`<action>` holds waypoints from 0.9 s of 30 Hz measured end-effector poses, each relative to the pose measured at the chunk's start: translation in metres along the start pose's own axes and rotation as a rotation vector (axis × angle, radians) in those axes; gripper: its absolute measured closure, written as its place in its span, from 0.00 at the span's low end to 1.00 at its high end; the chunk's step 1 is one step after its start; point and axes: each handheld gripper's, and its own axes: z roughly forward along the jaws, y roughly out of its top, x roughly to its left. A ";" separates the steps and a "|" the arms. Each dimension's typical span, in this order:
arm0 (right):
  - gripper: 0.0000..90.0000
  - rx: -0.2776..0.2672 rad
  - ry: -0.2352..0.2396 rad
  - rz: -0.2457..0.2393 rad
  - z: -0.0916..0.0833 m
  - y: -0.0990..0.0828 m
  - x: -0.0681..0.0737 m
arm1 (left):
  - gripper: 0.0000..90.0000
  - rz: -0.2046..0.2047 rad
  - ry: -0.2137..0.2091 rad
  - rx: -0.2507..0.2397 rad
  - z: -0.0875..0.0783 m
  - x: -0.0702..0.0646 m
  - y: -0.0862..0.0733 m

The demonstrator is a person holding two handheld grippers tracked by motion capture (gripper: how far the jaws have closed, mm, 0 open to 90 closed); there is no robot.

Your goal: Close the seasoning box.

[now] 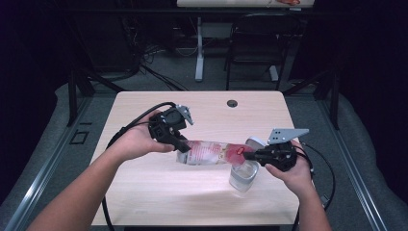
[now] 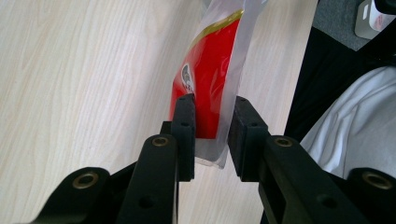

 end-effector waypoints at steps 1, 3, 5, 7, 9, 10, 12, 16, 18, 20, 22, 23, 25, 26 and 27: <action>0.99 0.002 -0.001 -0.001 0.000 0.000 0.000 | 0.82 0.001 0.000 0.000 0.000 0.000 0.000; 0.99 -0.001 0.000 0.005 0.000 0.000 0.000 | 0.82 0.000 0.002 0.002 -0.001 0.000 0.001; 0.99 0.000 0.002 0.007 0.000 -0.001 -0.001 | 0.82 0.004 0.005 0.004 -0.001 0.000 0.002; 0.99 -0.001 0.003 0.008 0.000 -0.001 -0.001 | 0.82 0.003 0.003 0.004 -0.001 -0.001 0.003; 0.99 0.000 0.000 0.008 -0.001 -0.001 -0.001 | 0.82 0.004 0.003 0.003 -0.001 0.000 0.003; 0.99 0.000 0.000 0.008 -0.001 -0.001 -0.001 | 0.82 0.007 0.004 0.007 -0.002 0.000 0.004; 0.99 0.000 0.001 0.009 -0.001 -0.001 -0.001 | 0.82 0.008 0.004 0.007 -0.002 0.000 0.005; 0.99 0.000 0.001 0.011 -0.001 -0.002 -0.002 | 0.82 0.010 0.003 0.008 -0.003 0.000 0.007; 0.99 0.002 0.000 0.011 -0.001 -0.002 -0.002 | 0.82 0.012 0.004 0.010 -0.003 0.000 0.008; 0.99 0.005 -0.002 0.009 -0.002 -0.003 -0.002 | 0.82 0.011 0.004 0.008 -0.004 0.000 0.009; 0.99 0.003 -0.003 0.013 -0.002 -0.003 -0.003 | 0.82 0.013 0.005 0.008 -0.004 0.000 0.010; 0.99 0.003 -0.004 0.013 -0.002 -0.003 -0.003 | 0.82 0.015 0.006 0.010 -0.004 0.000 0.010; 0.99 0.003 -0.002 0.016 -0.002 -0.004 -0.003 | 0.82 0.016 0.006 0.010 -0.005 0.000 0.011; 0.99 0.002 -0.003 0.018 -0.002 -0.004 -0.003 | 0.82 0.016 0.006 0.011 -0.005 -0.001 0.012; 0.99 0.002 -0.003 0.018 -0.002 -0.004 -0.004 | 0.82 0.016 0.005 0.012 -0.005 -0.001 0.012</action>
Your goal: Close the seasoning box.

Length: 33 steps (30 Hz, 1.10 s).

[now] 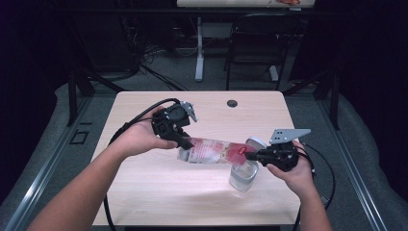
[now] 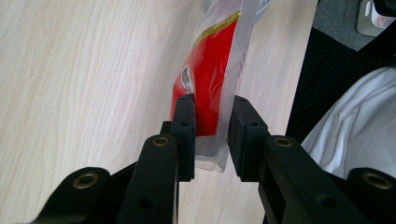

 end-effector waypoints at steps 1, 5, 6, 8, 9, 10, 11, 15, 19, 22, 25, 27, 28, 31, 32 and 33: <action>0.99 0.001 0.001 0.000 0.000 0.000 0.000 | 0.82 0.004 -0.002 0.002 0.000 0.000 0.001; 0.99 0.002 0.000 -0.001 0.000 0.000 0.000 | 0.82 0.007 0.000 0.004 -0.001 0.000 0.002; 0.99 0.004 -0.003 -0.001 -0.001 0.000 0.000 | 0.83 0.004 0.002 0.001 -0.001 0.000 0.002; 0.99 0.005 -0.002 -0.002 -0.001 0.000 0.000 | 0.83 0.002 0.000 -0.001 -0.001 0.000 0.002; 0.99 0.005 -0.003 -0.001 -0.001 0.000 -0.001 | 0.83 0.001 0.000 -0.001 -0.001 0.000 0.003; 0.99 0.006 -0.004 0.000 -0.001 -0.001 -0.001 | 0.83 0.002 0.000 -0.001 -0.001 0.000 0.003; 0.99 0.005 -0.004 0.003 -0.001 -0.001 -0.001 | 0.83 0.003 0.000 -0.002 -0.002 0.000 0.003; 0.99 0.008 -0.006 0.003 -0.001 -0.001 -0.001 | 0.83 0.005 0.001 -0.005 -0.003 0.000 0.005; 0.99 0.009 -0.007 0.005 -0.002 -0.001 -0.002 | 0.83 0.005 0.001 -0.009 -0.003 0.000 0.007; 0.99 0.013 -0.012 0.005 -0.002 -0.002 -0.002 | 0.83 0.007 0.002 -0.012 -0.003 0.000 0.007; 0.99 0.009 -0.012 0.008 -0.002 -0.002 -0.002 | 0.83 0.006 0.001 -0.013 -0.003 0.000 0.008; 0.99 0.008 -0.013 0.007 -0.002 -0.003 -0.002 | 0.83 0.008 0.001 -0.015 -0.004 0.000 0.008; 0.99 0.008 -0.013 0.008 -0.002 -0.003 -0.002 | 0.83 0.009 0.001 -0.016 -0.004 0.000 0.009; 0.99 0.010 -0.012 0.011 -0.003 -0.004 -0.002 | 0.83 0.013 0.000 -0.017 -0.005 0.000 0.010; 0.99 0.010 -0.012 0.011 -0.003 -0.004 -0.002 | 0.83 0.011 0.000 -0.021 -0.005 0.000 0.010; 0.99 0.012 -0.013 0.012 -0.003 -0.004 -0.003 | 0.83 0.012 0.001 -0.021 -0.005 0.000 0.011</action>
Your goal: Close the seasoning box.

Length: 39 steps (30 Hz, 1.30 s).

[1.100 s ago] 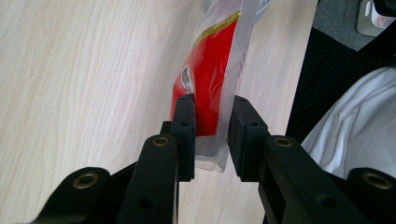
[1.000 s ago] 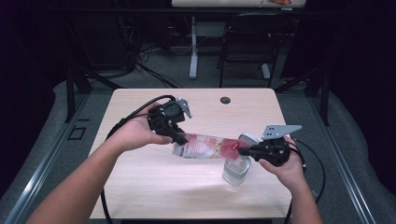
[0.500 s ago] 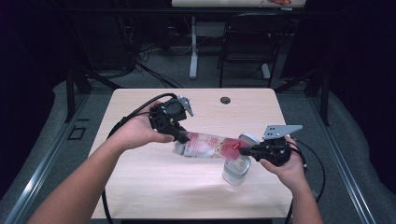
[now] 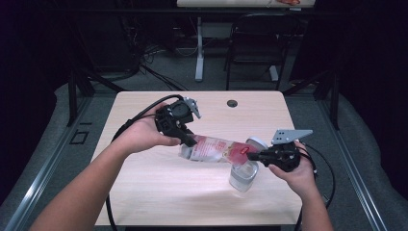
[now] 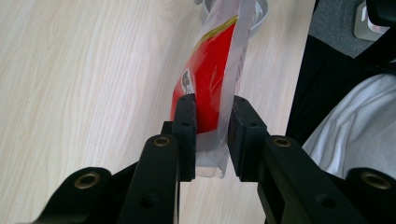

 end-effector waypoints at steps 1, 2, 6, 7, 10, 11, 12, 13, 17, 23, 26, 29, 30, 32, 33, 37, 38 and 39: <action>0.99 0.000 -0.001 0.000 0.000 0.000 0.000 | 0.83 0.001 0.001 0.001 0.000 0.000 0.000; 0.99 0.000 -0.002 0.000 0.000 0.000 0.000 | 0.83 0.002 0.001 0.002 0.000 0.000 0.001; 0.99 0.000 -0.002 0.002 0.000 -0.001 0.000 | 0.83 0.003 -0.001 0.003 -0.001 0.001 0.001; 0.99 0.000 -0.002 0.002 0.000 -0.001 0.000 | 0.83 0.005 -0.001 0.003 -0.001 0.001 0.002; 0.99 0.004 -0.007 0.005 -0.001 0.000 0.000 | 0.83 -0.001 -0.004 0.001 0.000 0.001 0.002; 0.99 0.003 -0.006 0.006 -0.001 0.000 0.000 | 0.83 0.003 -0.004 0.003 -0.001 0.001 0.002; 0.99 0.003 -0.006 0.006 -0.001 0.000 0.000 | 0.83 0.002 -0.004 0.003 -0.001 0.001 0.003; 0.99 0.002 -0.004 0.007 -0.001 0.000 0.000 | 0.84 0.004 -0.003 0.005 -0.001 0.001 0.003; 0.99 0.005 -0.002 0.011 -0.003 -0.001 0.000 | 0.84 0.013 -0.003 0.008 -0.002 0.001 0.005; 0.99 0.010 0.000 0.011 -0.004 -0.001 0.000 | 0.84 0.007 -0.005 -0.005 -0.002 0.000 0.006; 0.99 0.013 -0.001 0.010 -0.005 -0.001 0.001 | 0.84 0.008 -0.005 -0.005 -0.002 0.000 0.007; 0.99 0.015 0.001 0.008 -0.005 -0.001 0.001 | 0.84 0.010 -0.008 -0.007 -0.002 0.000 0.008; 0.99 0.016 0.001 0.008 -0.006 -0.001 0.001 | 0.84 0.011 -0.008 -0.007 -0.002 0.000 0.008; 0.99 0.016 0.000 0.007 -0.006 -0.001 0.001 | 0.84 0.014 -0.006 -0.008 -0.003 -0.001 0.009; 0.99 0.016 0.000 0.007 -0.006 -0.001 0.001 | 0.84 0.014 -0.006 -0.008 -0.003 -0.001 0.009; 0.99 0.017 0.000 0.009 -0.007 -0.001 0.001 | 0.84 0.013 -0.006 -0.009 -0.003 0.000 0.010; 0.99 0.018 0.000 0.009 -0.007 -0.001 0.001 | 0.84 0.014 -0.006 -0.012 -0.003 0.000 0.011; 0.99 0.018 0.000 0.009 -0.007 -0.001 0.001 | 0.84 0.014 -0.006 -0.012 -0.003 0.000 0.011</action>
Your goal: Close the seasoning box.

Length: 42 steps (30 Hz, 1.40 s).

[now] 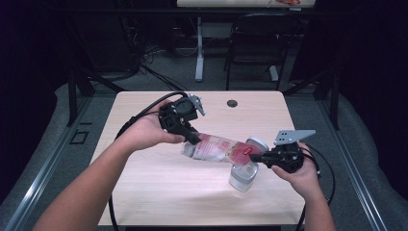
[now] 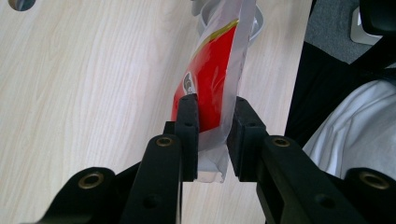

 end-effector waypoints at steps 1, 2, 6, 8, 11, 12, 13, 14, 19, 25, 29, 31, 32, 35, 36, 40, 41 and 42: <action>0.99 0.002 -0.002 -0.001 0.000 0.000 0.000 | 0.84 -0.002 -0.001 -0.001 0.000 0.000 0.000; 0.99 0.002 -0.001 -0.001 -0.001 0.000 0.000 | 0.84 -0.003 -0.002 -0.003 0.000 0.000 0.000; 0.99 -0.002 0.000 0.002 -0.001 -0.001 0.000 | 0.84 -0.001 0.004 -0.002 0.000 0.000 0.001; 0.99 -0.002 0.001 0.002 -0.001 -0.001 -0.001 | 0.84 -0.001 0.003 -0.002 0.000 0.001 0.001; 0.99 -0.003 -0.002 0.003 -0.001 -0.001 -0.001 | 0.84 -0.002 0.003 -0.003 0.000 0.001 0.002; 0.99 -0.003 -0.002 0.003 -0.001 -0.001 -0.001 | 0.84 -0.002 0.003 -0.003 0.000 0.001 0.001; 0.99 -0.002 -0.003 0.002 -0.001 -0.001 -0.001 | 0.84 -0.002 0.003 -0.003 0.000 0.001 0.001; 0.99 -0.002 -0.003 0.002 -0.001 -0.001 -0.001 | 0.84 -0.002 0.003 -0.003 0.000 0.001 0.001; 0.99 -0.003 -0.004 0.002 -0.001 -0.001 -0.002 | 0.84 -0.002 0.002 -0.003 0.000 0.001 0.001; 0.99 -0.005 -0.004 0.003 -0.001 -0.001 -0.002 | 0.84 -0.003 0.001 -0.003 0.000 0.001 0.001; 0.99 -0.006 -0.004 0.003 -0.001 -0.001 -0.002 | 0.84 -0.004 -0.001 -0.002 0.000 0.001 0.001; 0.99 -0.006 -0.005 0.002 0.000 -0.001 -0.002 | 0.84 -0.004 -0.001 -0.001 0.000 0.002 0.001; 0.99 -0.005 -0.006 0.001 0.000 -0.001 -0.002 | 0.84 -0.004 0.000 -0.001 0.000 0.002 0.001; 0.99 -0.004 -0.006 0.000 0.000 -0.001 -0.002 | 0.84 -0.004 0.000 -0.001 0.000 0.002 0.001; 0.99 -0.005 -0.006 0.000 0.000 -0.001 -0.002 | 0.84 -0.004 -0.001 -0.001 0.000 0.002 0.001; 0.99 -0.006 -0.006 -0.001 0.000 -0.001 -0.002 | 0.84 -0.004 -0.002 -0.001 0.000 0.002 0.001; 0.99 -0.005 -0.006 0.000 0.000 -0.001 -0.002 | 0.84 -0.004 -0.002 0.000 0.000 0.002 0.001; 0.99 -0.005 -0.006 0.000 0.000 -0.001 -0.002 | 0.84 -0.004 -0.002 0.000 0.000 0.002 0.001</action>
